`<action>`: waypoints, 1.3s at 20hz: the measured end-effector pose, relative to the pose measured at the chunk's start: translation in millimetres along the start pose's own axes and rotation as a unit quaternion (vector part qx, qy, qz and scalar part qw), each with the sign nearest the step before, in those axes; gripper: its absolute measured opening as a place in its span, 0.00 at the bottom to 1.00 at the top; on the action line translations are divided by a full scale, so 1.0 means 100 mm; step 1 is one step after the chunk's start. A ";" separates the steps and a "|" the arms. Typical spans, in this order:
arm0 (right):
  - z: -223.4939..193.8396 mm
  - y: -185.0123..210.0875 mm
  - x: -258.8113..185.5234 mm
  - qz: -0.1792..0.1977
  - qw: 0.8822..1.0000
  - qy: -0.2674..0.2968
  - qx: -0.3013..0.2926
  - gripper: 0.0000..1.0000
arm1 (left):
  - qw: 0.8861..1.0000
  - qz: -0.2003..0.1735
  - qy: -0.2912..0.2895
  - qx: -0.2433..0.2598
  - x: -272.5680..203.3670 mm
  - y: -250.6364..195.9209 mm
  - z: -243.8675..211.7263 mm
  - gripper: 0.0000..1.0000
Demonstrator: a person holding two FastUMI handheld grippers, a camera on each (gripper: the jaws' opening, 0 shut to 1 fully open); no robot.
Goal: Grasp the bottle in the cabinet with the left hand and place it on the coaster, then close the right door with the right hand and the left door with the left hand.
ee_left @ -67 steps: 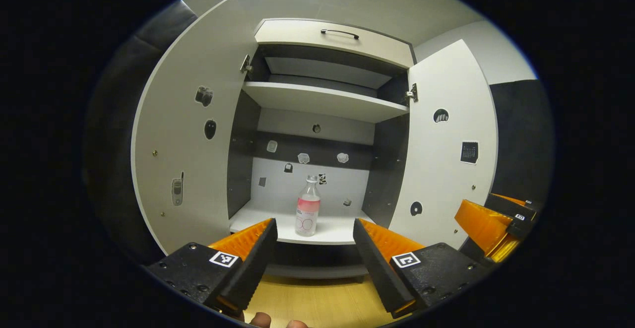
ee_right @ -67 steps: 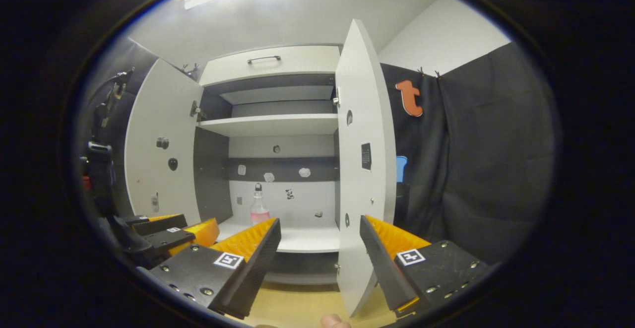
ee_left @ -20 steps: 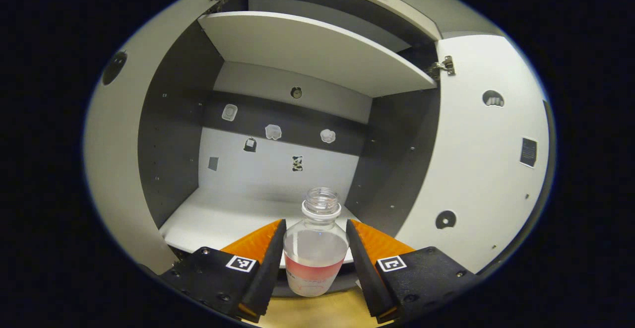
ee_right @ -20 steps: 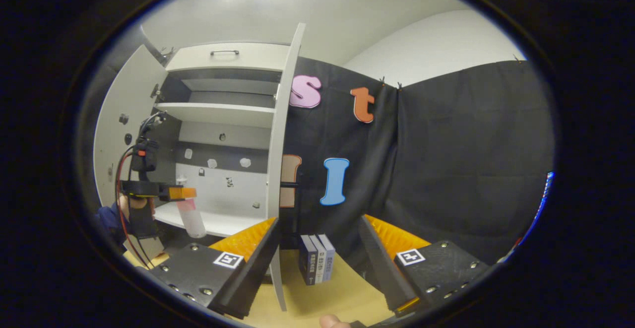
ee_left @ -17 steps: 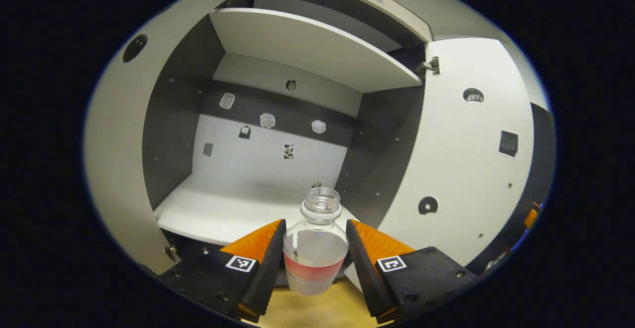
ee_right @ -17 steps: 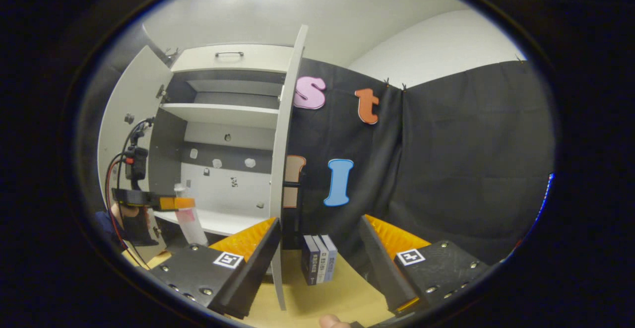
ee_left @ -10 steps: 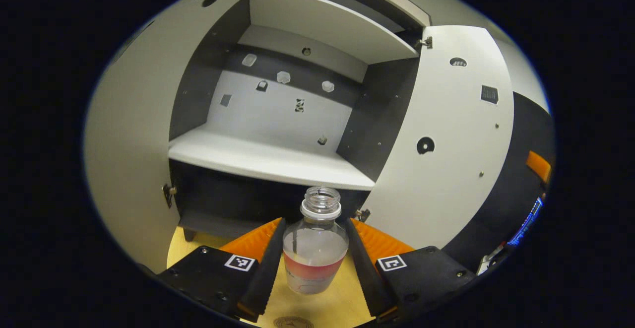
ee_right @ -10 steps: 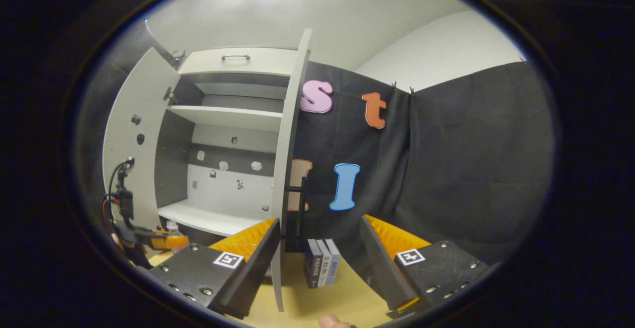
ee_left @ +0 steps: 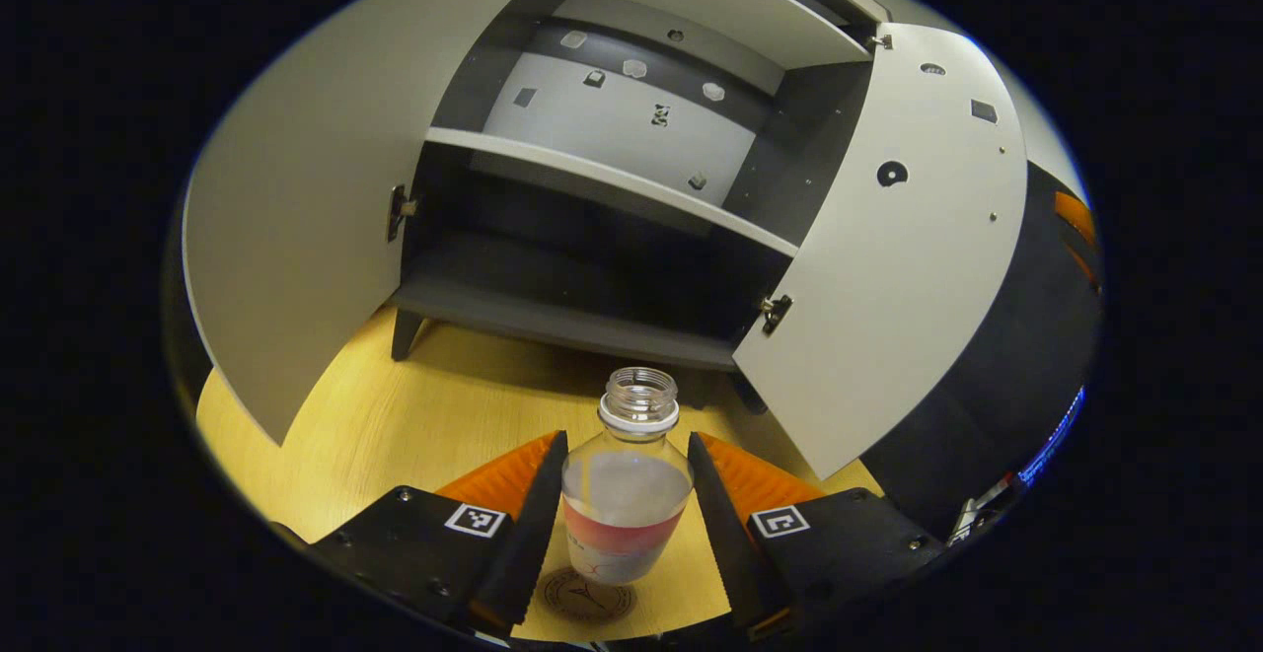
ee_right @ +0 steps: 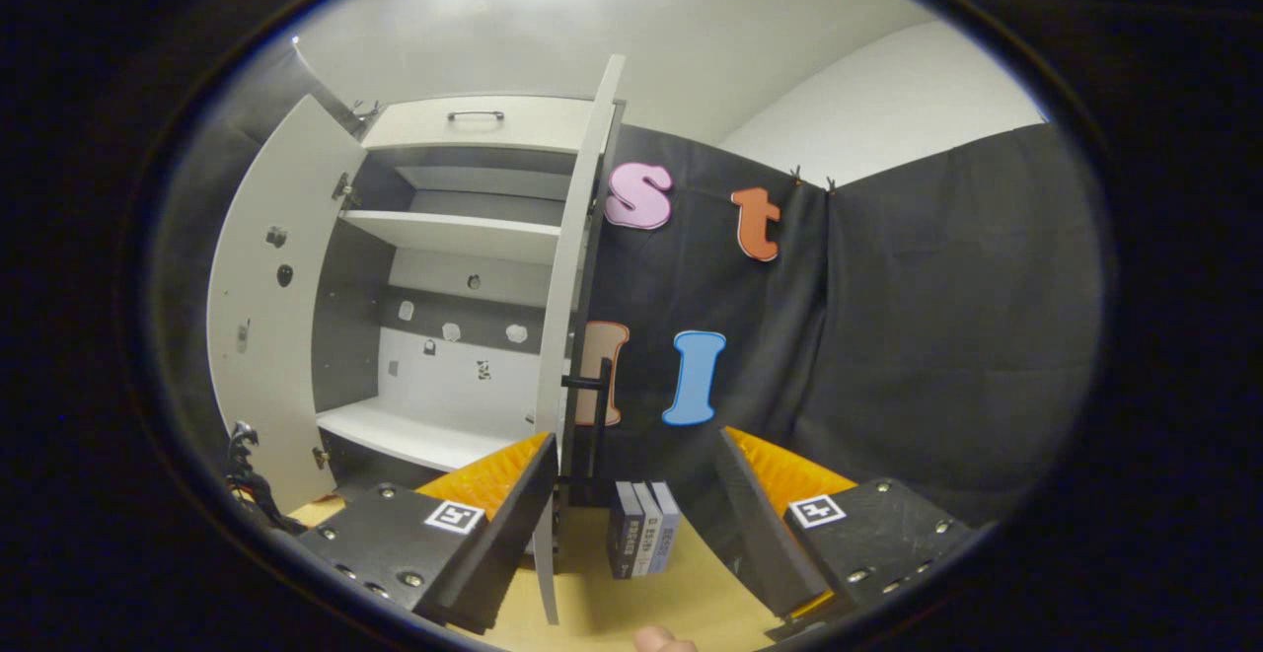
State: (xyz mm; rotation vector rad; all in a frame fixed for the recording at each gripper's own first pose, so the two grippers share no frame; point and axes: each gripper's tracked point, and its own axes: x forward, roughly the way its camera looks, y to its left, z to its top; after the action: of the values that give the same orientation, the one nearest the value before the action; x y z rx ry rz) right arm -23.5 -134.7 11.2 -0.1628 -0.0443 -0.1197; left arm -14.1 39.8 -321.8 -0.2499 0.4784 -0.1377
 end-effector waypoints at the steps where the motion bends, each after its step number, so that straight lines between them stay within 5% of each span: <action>1: 0.00 -0.01 0.00 -0.001 1.000 -0.001 -0.002 0.96 | 1.000 0.004 0.004 -0.005 0.00 0.03 -0.08 0.76; 13: -0.04 -0.06 -0.01 0.005 1.000 0.004 -0.011 0.96 | 0.999 0.031 0.023 0.025 -0.02 0.10 -0.68 0.76; 26: -0.13 0.05 -0.01 0.025 0.999 0.014 -0.014 0.96 | 0.997 0.048 0.035 0.057 -0.11 0.10 -0.72 0.80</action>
State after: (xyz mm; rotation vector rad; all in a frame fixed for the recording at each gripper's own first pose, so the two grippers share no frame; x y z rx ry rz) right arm -23.8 -131.2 -2.4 -0.1910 -0.0111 -0.0718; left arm -57.0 36.5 -381.5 -0.1102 0.5500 -0.0794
